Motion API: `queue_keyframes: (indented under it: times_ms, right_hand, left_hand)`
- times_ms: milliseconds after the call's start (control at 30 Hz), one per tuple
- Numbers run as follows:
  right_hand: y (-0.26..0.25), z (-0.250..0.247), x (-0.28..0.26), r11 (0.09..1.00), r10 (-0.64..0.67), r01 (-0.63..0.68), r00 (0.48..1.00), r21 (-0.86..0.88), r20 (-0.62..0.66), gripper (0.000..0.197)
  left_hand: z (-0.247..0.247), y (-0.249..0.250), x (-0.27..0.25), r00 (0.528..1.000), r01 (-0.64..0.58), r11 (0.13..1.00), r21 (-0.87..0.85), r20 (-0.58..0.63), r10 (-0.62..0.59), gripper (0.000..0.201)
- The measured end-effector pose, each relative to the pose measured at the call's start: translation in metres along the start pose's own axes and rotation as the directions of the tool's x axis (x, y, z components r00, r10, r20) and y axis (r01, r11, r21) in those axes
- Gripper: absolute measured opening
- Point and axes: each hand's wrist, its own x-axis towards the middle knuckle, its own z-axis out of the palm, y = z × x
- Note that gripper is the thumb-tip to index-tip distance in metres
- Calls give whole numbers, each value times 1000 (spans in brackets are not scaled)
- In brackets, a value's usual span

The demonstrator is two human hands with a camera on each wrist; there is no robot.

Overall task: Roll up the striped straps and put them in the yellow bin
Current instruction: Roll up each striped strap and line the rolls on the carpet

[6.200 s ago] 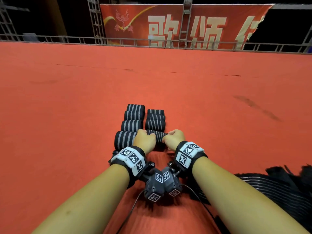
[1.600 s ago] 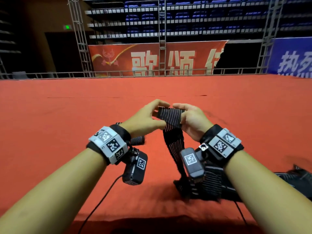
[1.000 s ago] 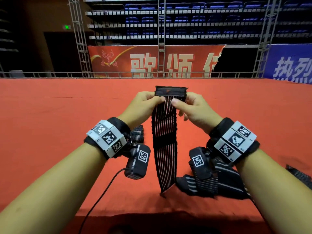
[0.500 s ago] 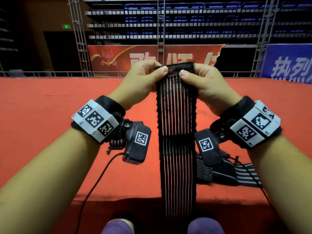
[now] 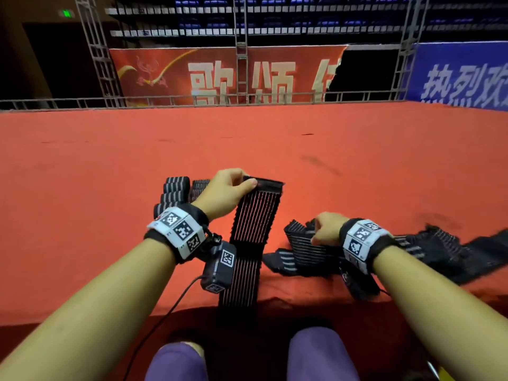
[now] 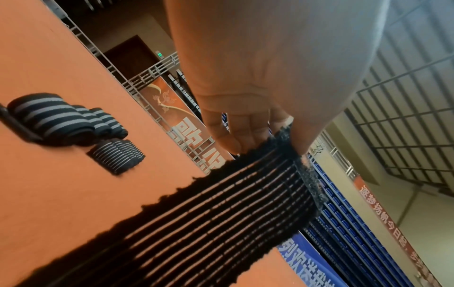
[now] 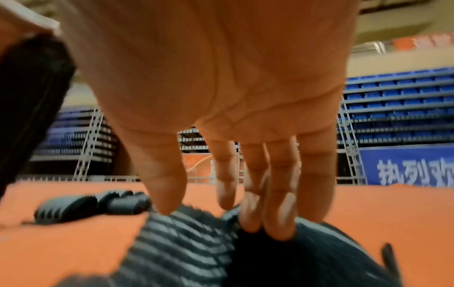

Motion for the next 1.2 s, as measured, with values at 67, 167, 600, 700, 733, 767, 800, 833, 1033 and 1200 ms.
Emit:
queue_keyframes:
  times_ms: [67, 167, 600, 700, 733, 767, 800, 833, 1033, 1200]
  right_hand:
    - [13, 14, 1, 998, 34, -35, 999, -44, -25, 51]
    - [19, 24, 6, 996, 79, -83, 993, -35, -92, 37]
    - [10, 63, 30, 978, 94, -52, 975, 203, -200, 20]
    - [7, 56, 35, 931, 106, -16, 967, 364, -231, 18]
    - [6, 50, 38, 908, 107, 7, 963, 420, -248, 17]
    - [6, 43, 40, 880, 113, 25, 959, 475, -259, 17]
    - [6, 35, 42, 849, 113, 49, 956, 525, -272, 19]
    - [5, 25, 42, 825, 108, 73, 953, 561, -283, 24]
    - [0, -21, 25, 702, 53, 235, 924, 672, -379, 35]
    - [-2, -28, 23, 910, -133, 299, 868, 288, -479, 24]
  left_hand:
    - [9, -9, 5, 1000, 5, 1000, 8, 9, -5, 25]
    - [18, -17, 11, 1000, 7, 1000, 22, -6, -7, 23]
    - [24, -45, 18, 998, 37, 999, 27, -52, -36, 26]
    - [23, -51, 18, 996, 56, 997, 49, -75, -52, 24]
    - [23, -52, 18, 994, 60, 996, 61, -94, -54, 23]
    - [23, -51, 19, 992, 65, 995, 70, -117, -56, 22]
    - [22, -52, 19, 988, 68, 995, 74, -141, -57, 21]
    - [22, -51, 20, 985, 69, 995, 70, -161, -57, 21]
    - [28, -47, 24, 981, 69, 996, 51, -184, -59, 22]
    - [38, -44, 28, 979, 82, 992, 94, -192, -63, 21]
